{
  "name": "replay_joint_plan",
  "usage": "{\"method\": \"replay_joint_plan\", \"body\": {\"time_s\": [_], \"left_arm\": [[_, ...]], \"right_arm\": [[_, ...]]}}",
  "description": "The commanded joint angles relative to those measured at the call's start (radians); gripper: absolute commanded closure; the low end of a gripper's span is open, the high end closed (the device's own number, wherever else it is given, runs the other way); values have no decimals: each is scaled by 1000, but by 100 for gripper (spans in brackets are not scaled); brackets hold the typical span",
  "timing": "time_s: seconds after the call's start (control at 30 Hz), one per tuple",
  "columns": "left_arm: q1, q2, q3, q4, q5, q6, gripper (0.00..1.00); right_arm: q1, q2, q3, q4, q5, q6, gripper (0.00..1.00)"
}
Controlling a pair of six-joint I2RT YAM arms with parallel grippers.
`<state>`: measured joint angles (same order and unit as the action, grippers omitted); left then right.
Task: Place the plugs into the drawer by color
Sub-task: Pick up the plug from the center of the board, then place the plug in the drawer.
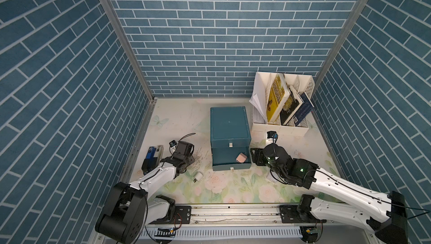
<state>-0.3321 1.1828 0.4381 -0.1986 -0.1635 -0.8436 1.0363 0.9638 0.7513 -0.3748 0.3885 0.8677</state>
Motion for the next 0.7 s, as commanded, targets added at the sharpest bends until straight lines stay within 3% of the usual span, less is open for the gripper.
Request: {"method": "replay_joint_plan", "body": {"time_s": [0.0,0.17,0.3,0.43,0.5,0.57,0.67], "left_arm": [[4,-39,14,-59,-15,16,62],[-9,-142,147,-161,-10,85,90],[-92,-287,276,-156,25,189,94],[-252,-369,402,-207,-55,254,100],[-332,-398,412,-177,-14,291,100],[-446,-413,395,-125,19,312,100],[-643,-369,389,-114,-35,334,100]], "right_arm": [[7,-22,-10,-10,26,28,39],[9,-33,-10,-15,38,36,39],[7,-38,-8,-22,62,42,40],[5,-37,0,-18,64,52,40],[5,-39,-3,-19,69,54,40],[4,-43,-9,-22,76,65,40],[4,-46,-2,-25,74,69,41]]}}
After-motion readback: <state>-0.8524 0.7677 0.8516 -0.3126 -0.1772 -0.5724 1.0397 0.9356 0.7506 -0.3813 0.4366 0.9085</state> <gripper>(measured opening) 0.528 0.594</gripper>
